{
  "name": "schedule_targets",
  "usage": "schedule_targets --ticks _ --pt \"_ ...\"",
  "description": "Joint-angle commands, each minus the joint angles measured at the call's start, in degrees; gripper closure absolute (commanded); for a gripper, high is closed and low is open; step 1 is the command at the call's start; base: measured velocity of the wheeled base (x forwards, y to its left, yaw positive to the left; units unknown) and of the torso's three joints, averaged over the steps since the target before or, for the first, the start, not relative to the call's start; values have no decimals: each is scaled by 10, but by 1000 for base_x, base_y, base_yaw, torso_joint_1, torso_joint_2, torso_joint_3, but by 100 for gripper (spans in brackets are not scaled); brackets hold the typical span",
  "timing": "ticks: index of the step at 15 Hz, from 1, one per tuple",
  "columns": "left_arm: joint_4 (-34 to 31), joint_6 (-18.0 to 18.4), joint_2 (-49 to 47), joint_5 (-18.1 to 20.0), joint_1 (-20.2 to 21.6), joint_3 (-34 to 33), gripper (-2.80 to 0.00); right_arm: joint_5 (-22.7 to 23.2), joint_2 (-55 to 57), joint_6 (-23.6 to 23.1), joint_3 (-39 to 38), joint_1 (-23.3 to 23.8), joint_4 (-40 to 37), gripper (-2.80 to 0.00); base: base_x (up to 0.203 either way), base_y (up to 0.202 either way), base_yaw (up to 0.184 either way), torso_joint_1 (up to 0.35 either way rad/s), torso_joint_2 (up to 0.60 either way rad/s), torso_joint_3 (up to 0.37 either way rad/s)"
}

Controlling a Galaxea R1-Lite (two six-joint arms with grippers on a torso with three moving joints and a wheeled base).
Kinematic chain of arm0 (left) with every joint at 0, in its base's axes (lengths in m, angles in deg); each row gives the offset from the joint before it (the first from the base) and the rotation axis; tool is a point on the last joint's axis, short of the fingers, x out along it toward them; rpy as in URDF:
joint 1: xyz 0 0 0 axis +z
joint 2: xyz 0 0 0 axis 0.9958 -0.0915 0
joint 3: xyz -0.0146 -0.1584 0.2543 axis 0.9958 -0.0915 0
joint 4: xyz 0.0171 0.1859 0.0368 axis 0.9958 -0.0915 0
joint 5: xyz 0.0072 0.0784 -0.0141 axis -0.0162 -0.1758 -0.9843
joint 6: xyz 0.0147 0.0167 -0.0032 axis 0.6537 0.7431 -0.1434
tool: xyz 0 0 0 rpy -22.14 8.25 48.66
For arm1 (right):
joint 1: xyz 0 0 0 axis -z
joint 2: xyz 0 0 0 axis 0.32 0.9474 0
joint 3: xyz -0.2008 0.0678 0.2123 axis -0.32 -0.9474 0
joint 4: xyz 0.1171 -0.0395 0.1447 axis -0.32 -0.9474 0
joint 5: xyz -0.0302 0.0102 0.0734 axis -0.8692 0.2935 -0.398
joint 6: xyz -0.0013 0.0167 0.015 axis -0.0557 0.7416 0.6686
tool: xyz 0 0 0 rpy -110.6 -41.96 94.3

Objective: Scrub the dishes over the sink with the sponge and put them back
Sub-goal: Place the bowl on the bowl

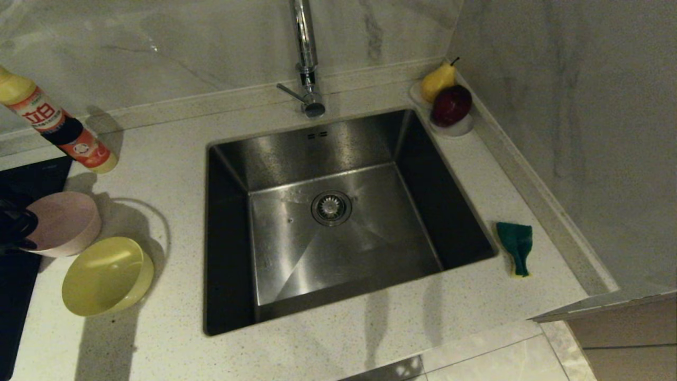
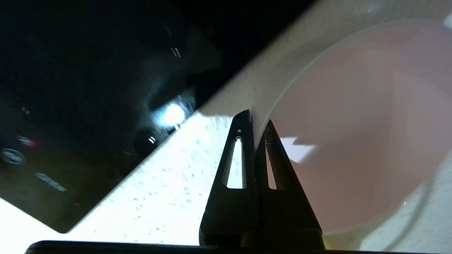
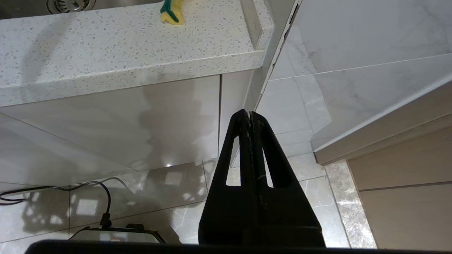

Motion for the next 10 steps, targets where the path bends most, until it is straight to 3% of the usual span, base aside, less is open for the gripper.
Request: schedule_targets --ticks 1,4,7,8,10 --pt "-10 -5 19 1 17 32 0 0 1 0 0 0 0 0 0 0 0 0 0 0" --pt "-35 -5 50 2 32 73 0 0 1 0 0 0 0 0 0 0 0 0 0 0" --pt "-125 1 104 24 31 114 0 0 1 0 0 0 0 0 0 0 0 0 0 0" --pt "-164 15 126 55 26 117 0 0 1 0 0 0 0 0 0 0 0 0 0 0" --pt "-232 84 163 107 4 91 0 0 1 0 0 0 0 0 0 0 0 0 0 0"
